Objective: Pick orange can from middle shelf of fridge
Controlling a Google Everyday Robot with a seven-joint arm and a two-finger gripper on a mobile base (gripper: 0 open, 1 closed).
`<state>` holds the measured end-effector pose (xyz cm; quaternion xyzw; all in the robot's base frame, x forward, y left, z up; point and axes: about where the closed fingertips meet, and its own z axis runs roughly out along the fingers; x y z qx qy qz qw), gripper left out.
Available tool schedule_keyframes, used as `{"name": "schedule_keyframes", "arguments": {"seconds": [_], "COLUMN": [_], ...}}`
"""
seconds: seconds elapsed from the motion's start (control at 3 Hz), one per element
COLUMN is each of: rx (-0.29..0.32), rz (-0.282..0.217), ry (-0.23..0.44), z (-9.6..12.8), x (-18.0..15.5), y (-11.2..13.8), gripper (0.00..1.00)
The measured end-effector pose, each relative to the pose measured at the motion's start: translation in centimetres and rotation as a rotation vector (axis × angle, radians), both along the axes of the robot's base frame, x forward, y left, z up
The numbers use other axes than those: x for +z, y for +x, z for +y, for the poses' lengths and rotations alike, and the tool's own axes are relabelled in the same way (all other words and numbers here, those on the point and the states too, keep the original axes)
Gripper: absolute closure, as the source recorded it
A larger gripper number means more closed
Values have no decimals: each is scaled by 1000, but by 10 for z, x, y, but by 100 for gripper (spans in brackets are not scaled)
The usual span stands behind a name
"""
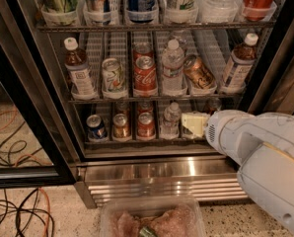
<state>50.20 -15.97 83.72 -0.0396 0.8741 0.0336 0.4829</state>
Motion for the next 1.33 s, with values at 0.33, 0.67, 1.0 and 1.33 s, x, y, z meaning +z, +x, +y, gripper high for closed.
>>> {"name": "schedule_keyframes", "arguments": {"seconds": [0.33, 0.67, 1.0, 1.33], "rx": [1, 4, -3, -2], "rz": [0, -5, -25, -48], "ry": [-2, -5, 0, 6], "z": [1, 3, -2, 7], "x": [-2, -2, 1, 11], "y": [0, -2, -9, 0], "gripper": [19, 19, 19, 19]}}
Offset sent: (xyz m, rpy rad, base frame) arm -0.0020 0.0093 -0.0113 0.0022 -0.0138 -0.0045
